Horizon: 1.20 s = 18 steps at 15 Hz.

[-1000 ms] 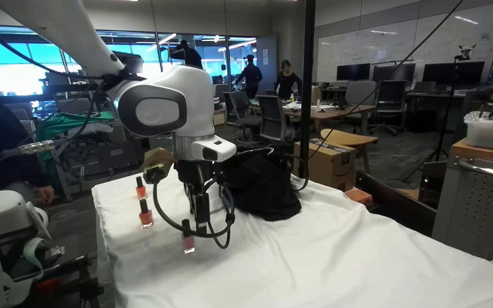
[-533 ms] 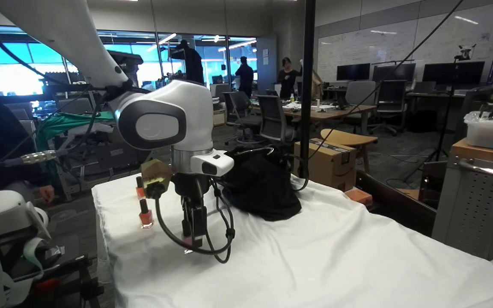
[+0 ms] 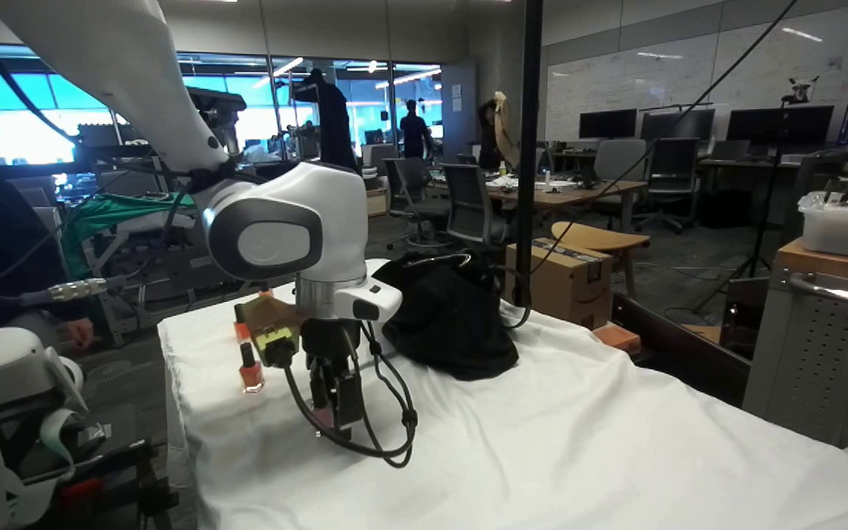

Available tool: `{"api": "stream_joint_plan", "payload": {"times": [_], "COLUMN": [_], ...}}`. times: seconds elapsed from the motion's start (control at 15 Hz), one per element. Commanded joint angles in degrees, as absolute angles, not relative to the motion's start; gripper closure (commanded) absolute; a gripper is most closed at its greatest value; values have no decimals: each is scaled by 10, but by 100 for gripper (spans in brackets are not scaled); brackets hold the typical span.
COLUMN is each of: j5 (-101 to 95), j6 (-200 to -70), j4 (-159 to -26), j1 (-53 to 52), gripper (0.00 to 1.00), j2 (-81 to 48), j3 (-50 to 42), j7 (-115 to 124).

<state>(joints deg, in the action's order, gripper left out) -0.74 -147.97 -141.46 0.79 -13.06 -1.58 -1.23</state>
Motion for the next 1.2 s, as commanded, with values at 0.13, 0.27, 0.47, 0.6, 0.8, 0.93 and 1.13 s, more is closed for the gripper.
{"api": "stream_joint_plan", "payload": {"times": [0.13, 0.27, 0.47, 0.6, 0.8, 0.93, 1.13], "j5": [-4, -15, -27, -32, -40, -45, -56], "j6": [-1502, -1506, -1506, -1499, -1491, -1487, -1478], "j4": [-1418, -1420, -1422, -1423, -1426, -1427, -1430], "j1": [14, 11, 8, 7, 4, 2, -1], "gripper": [0, 0, 0, 0, 0, 0, 0], "j2": [-134, -127, -116, -108, -98, -92, -83], "j3": [-11, -15, -19, -20, -21, -22, -22], "j7": [-39, -32, -23, -19, -9, -2, 16]}}
